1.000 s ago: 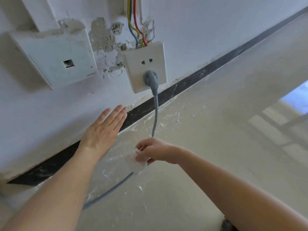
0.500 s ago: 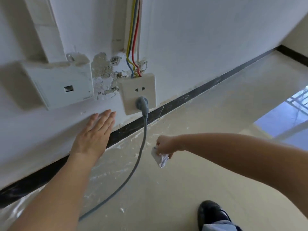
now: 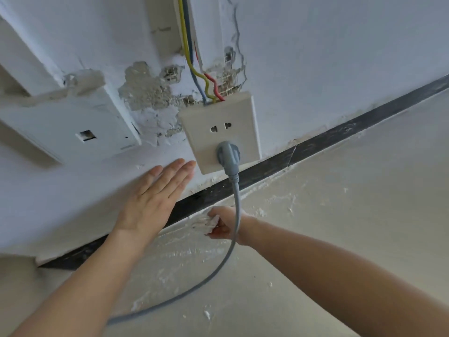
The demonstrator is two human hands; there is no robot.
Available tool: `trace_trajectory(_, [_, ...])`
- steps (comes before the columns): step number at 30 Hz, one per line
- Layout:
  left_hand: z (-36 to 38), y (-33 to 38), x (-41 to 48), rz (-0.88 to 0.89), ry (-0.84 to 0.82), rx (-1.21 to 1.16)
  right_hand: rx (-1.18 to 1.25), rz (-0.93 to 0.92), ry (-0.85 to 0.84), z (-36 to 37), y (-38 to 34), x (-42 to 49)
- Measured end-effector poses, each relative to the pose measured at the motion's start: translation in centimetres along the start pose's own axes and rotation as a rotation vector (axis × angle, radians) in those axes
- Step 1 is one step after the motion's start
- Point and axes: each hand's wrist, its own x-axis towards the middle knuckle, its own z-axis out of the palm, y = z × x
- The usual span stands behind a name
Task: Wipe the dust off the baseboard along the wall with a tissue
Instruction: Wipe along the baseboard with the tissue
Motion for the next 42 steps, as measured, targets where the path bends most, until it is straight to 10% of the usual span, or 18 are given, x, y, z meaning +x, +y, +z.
trace_trajectory(10, [-0.3, 1.6, -0.1, -0.049, -0.134, 0.135, 0.552, -0.020, -0.077, -1.9, -3.3, -0.5])
trace_trajectory(17, [-0.4, 1.3, 0.0, -0.081, -0.192, -0.015, 0.507, -0.012, 0.157, -5.4, -2.7, -0.5])
trace_trajectory(24, [-1.2, 1.5, 0.5, -0.093, -0.184, -0.160, 0.516, 0.055, -0.282, 0.7, -3.0, -1.6])
trace_trajectory(35, [-1.3, 1.4, 0.9, -0.124, -0.228, -0.223, 0.751, -0.170, 0.262, -6.2, -3.1, -1.2])
trace_trajectory(42, [-1.7, 2.0, 0.9, -0.166, -0.223, -0.279, 0.448, 0.007, -0.139, -0.9, -0.7, 0.4])
